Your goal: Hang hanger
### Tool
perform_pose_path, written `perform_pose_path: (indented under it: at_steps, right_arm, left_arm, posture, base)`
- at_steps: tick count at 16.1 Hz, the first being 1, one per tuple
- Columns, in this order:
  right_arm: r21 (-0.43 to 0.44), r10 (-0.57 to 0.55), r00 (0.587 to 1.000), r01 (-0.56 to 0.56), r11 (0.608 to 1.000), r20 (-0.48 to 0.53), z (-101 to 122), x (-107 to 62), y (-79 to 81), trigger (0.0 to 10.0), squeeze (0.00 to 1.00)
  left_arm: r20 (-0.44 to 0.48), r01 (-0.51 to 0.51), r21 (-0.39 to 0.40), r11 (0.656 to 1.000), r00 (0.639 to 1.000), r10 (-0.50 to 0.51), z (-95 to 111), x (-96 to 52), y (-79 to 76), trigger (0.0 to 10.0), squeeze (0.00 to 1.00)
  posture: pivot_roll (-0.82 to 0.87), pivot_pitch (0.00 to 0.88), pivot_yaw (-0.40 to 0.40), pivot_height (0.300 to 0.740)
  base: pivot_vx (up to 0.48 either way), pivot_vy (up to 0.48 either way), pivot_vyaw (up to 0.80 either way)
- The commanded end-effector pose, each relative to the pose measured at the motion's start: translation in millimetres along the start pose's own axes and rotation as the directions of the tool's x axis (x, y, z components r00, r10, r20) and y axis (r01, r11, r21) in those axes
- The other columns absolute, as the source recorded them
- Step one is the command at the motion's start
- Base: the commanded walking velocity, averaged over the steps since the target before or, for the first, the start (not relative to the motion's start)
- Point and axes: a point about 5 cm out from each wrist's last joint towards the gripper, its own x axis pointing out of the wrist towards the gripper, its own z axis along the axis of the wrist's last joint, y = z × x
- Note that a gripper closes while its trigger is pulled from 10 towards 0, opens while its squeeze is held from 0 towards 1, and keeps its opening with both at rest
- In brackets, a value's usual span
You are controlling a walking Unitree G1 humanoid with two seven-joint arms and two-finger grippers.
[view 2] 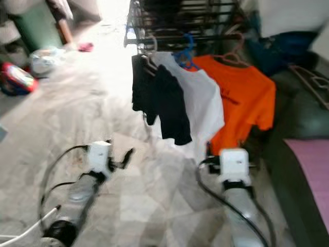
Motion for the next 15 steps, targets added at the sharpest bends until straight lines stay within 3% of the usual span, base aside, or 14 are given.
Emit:
perform_pose_path:
  at_steps: [1,9,11,15]
  right_arm:
    - [-0.011,-0.013,1.0,0.013,1.0,-0.009,-2,-2.9,-6.8,10.0,0.0]
    - [0.016,-0.03,0.999,0.031,0.999,-0.017,-2,-9.8,-4.1,10.0,0.0]
    - [0.013,-0.035,0.999,0.036,0.999,-0.025,-2,-10.2,-5.1,10.0,0.0]
    - [0.012,-0.037,0.999,0.037,0.999,-0.018,0,-10.1,-5.2,10.0,0.0]
  left_arm:
    - [0.0,0.012,-0.007,1.0,1.0,-0.012,0,1.3,-5.7,10.0,0.0]
    - [0.025,0.057,-0.083,0.995,0.998,-0.056,0,-0.7,-9.6,10.0,0.0]
    - [0.051,0.078,-0.108,0.991,0.996,-0.073,4,0.7,-11.6,10.0,0.0]
    - [0.067,0.112,-0.12,0.986,0.992,-0.105,7,1.9,-16.2,10.0,0.0]
  posture:
    - [-0.09,0.12,0.023,0.74]
    - [-0.09,0.143,0.025,0.74]
    - [-0.09,0.146,0.025,0.74]
    - [-0.09,0.15,0.025,0.74]
  base:
    - [0.0,-0.424,0.0]
    - [0.0,-0.043,0.0]
    - [0.0,0.0,-0.71]
    - [0.364,0.0,-0.16]
